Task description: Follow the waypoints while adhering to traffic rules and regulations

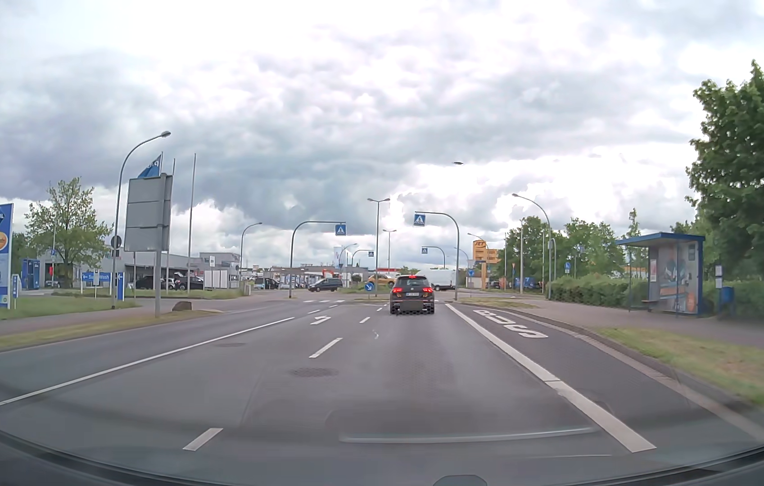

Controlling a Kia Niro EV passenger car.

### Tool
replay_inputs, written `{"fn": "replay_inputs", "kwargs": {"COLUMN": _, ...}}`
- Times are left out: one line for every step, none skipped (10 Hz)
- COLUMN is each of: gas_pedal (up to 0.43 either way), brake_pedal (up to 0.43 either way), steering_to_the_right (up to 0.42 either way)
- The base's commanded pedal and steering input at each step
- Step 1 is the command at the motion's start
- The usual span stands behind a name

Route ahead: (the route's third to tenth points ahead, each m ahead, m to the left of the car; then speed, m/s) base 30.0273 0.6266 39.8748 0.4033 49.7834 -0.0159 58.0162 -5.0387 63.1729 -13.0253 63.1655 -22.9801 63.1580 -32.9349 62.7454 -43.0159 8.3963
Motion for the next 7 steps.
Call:
{"fn": "replay_inputs", "kwargs": {"gas_pedal": 0.000, "brake_pedal": 0.000, "steering_to_the_right": 0.000}}
{"fn": "replay_inputs", "kwargs": {"gas_pedal": 0.000, "brake_pedal": 0.000, "steering_to_the_right": -0.001}}
{"fn": "replay_inputs", "kwargs": {"gas_pedal": 0.000, "brake_pedal": 0.000, "steering_to_the_right": -0.002}}
{"fn": "replay_inputs", "kwargs": {"gas_pedal": 0.000, "brake_pedal": 0.000, "steering_to_the_right": -0.002}}
{"fn": "replay_inputs", "kwargs": {"gas_pedal": 0.000, "brake_pedal": 0.000, "steering_to_the_right": -0.002}}
{"fn": "replay_inputs", "kwargs": {"gas_pedal": 0.000, "brake_pedal": 0.000, "steering_to_the_right": -0.002}}
{"fn": "replay_inputs", "kwargs": {"gas_pedal": 0.000, "brake_pedal": 0.000, "steering_to_the_right": -0.002}}
